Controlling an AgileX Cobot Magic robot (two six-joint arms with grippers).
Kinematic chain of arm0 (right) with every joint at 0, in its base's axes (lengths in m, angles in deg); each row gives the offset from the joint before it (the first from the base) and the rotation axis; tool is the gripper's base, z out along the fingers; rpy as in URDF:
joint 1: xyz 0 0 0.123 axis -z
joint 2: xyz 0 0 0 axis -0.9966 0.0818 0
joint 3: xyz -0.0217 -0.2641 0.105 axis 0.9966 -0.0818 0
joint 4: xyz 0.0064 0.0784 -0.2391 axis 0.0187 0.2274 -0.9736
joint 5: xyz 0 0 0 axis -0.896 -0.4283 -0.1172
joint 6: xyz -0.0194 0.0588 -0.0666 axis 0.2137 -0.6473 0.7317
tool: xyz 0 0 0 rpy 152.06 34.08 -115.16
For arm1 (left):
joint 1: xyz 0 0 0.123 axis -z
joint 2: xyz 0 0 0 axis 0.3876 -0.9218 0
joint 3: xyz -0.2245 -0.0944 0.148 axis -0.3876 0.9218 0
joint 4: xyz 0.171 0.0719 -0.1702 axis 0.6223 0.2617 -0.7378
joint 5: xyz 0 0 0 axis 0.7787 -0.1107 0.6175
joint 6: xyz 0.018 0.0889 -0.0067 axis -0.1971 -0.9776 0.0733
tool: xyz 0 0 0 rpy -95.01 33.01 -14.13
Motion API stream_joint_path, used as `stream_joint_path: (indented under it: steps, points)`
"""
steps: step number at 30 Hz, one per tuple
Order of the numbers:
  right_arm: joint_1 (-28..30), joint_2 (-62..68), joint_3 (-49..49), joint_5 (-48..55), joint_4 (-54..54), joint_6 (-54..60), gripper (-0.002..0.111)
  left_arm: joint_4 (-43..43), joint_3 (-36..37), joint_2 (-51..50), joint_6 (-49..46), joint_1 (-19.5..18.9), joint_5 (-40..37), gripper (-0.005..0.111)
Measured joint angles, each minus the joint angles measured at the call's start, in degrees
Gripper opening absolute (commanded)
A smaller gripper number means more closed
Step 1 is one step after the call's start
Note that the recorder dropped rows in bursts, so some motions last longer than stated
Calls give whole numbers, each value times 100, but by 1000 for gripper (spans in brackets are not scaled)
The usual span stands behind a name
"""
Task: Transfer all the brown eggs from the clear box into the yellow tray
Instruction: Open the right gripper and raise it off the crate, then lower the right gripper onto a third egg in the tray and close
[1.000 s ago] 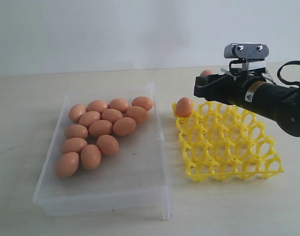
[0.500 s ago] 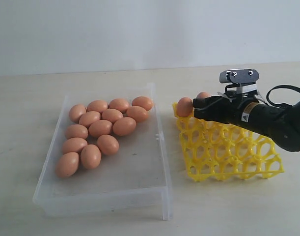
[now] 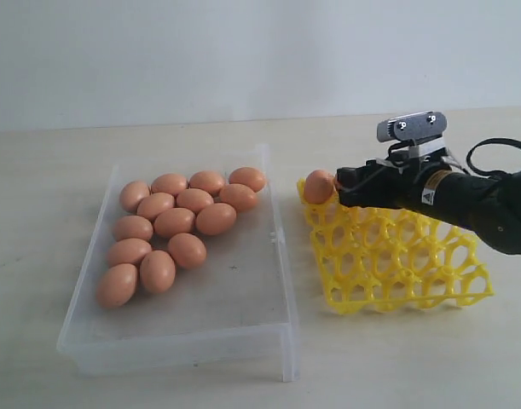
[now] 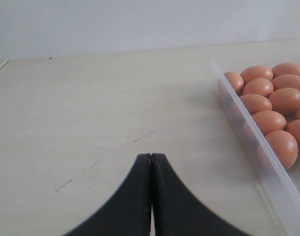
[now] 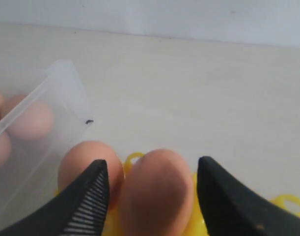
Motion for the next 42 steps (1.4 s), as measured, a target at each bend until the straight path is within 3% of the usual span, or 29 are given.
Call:
stream_joint_path:
  steps: [4,10,15,20,24,32,42]
  points:
    - [-11,-950,-45,654,-219,-66,44,0,0,0,0,0,0,0]
    - [-681,-2583,452,2505,-577,-656,3,0,0,0,0,0,0,0]
    - [-1559,-3199,1262,3969,46,-129,0,0,0,0,0,0,0,0]
    - [-2369,-3055,2193,5779,2392,2536,0,0,0,0,0,0,0,0]
    - [-2755,-2420,2852,7081,3641,3873,7,0,0,0,0,0,0,0]
    - [-2879,-827,4176,8820,4361,3516,60,0,0,0,0,0,0,0]
    - [-3121,426,5369,9709,4479,3020,62,0,0,0,0,0,0,0]
